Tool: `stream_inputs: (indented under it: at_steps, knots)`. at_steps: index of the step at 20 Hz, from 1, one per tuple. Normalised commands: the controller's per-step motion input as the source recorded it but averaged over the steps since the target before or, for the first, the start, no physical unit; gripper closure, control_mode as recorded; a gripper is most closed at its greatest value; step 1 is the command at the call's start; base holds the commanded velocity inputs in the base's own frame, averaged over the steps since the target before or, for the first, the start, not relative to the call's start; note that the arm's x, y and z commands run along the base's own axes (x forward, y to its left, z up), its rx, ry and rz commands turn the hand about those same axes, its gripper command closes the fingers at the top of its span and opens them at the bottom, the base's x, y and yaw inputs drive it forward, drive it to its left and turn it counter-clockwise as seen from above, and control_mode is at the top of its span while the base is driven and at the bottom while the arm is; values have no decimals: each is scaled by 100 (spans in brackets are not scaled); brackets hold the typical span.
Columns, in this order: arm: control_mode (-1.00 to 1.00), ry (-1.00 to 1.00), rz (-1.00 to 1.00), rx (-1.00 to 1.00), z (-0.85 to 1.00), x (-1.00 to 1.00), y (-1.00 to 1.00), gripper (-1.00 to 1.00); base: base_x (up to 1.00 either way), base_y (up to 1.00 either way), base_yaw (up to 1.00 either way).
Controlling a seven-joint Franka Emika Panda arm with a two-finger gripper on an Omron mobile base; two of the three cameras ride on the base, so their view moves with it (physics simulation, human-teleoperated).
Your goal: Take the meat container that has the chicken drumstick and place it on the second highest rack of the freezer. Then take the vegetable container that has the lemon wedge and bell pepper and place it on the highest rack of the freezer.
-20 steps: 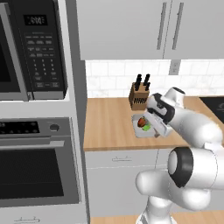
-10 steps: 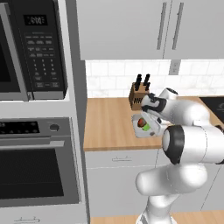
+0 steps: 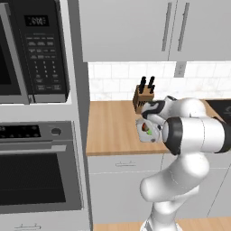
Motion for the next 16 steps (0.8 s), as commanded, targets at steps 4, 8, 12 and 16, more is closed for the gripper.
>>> stream_inputs:
  at_steps: [4, 8, 12, 16]
  knots:
    - [-100, 1, -7, 0, -31, 34, 0, -100, 0, 0, 0]
    - [-100, 1, -6, 0, -31, 31, 0, -100, 0, 0, 0]
    - [-100, 0, -5, 0, -37, 17, 3, 100, 0, 0, 0]
    - [-100, 0, -6, 0, -41, 16, 9, 100, 0, 0, 0]
